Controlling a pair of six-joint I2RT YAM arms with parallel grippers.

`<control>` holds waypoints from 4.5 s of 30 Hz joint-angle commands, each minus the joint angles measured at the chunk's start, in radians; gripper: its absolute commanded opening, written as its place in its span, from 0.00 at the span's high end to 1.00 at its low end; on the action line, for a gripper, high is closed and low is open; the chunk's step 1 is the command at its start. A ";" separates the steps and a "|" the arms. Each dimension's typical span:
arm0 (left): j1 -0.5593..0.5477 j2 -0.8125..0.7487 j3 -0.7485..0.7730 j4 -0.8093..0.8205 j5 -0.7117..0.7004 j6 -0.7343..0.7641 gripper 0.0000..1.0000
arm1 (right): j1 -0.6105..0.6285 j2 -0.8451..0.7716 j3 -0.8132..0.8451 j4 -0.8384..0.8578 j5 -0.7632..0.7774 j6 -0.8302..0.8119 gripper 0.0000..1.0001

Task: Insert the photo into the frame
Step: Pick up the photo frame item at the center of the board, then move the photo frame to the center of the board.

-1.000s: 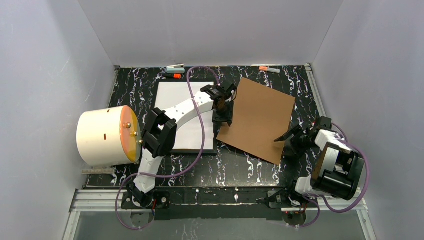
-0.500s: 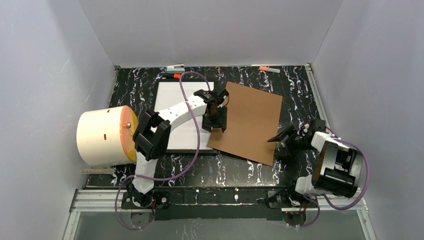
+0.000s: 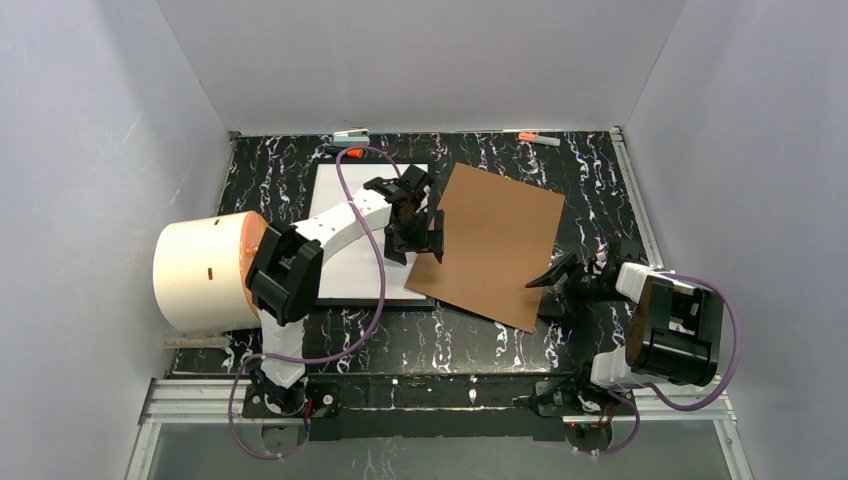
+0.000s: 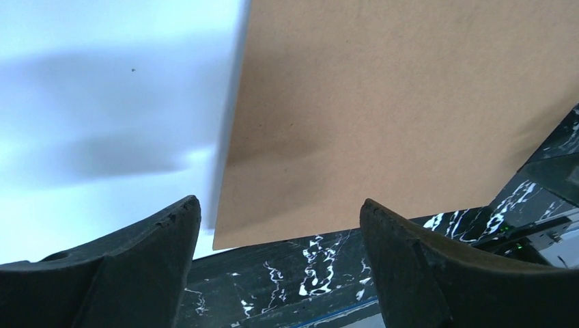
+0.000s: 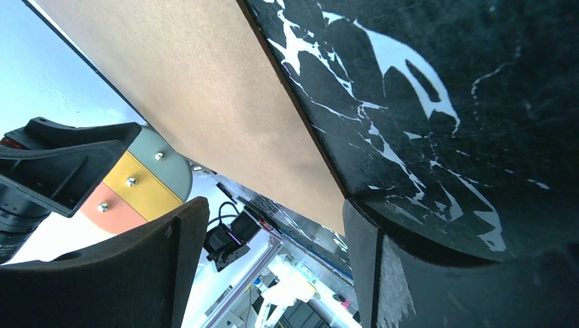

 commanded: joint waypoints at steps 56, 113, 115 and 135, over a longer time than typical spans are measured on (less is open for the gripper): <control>0.054 -0.078 -0.176 0.409 0.855 -0.041 0.42 | 0.018 0.072 -0.008 0.035 0.144 -0.031 0.22; 0.230 -0.127 0.041 1.259 0.918 -0.756 1.00 | 0.012 -0.144 0.172 0.615 0.026 0.602 0.01; 0.231 -0.131 0.033 1.260 0.919 -0.752 1.00 | 0.012 -0.123 0.151 0.744 0.004 0.672 0.01; 0.276 -0.216 -0.034 1.242 0.936 -0.744 1.00 | 0.016 0.121 0.381 1.266 -0.027 0.914 0.58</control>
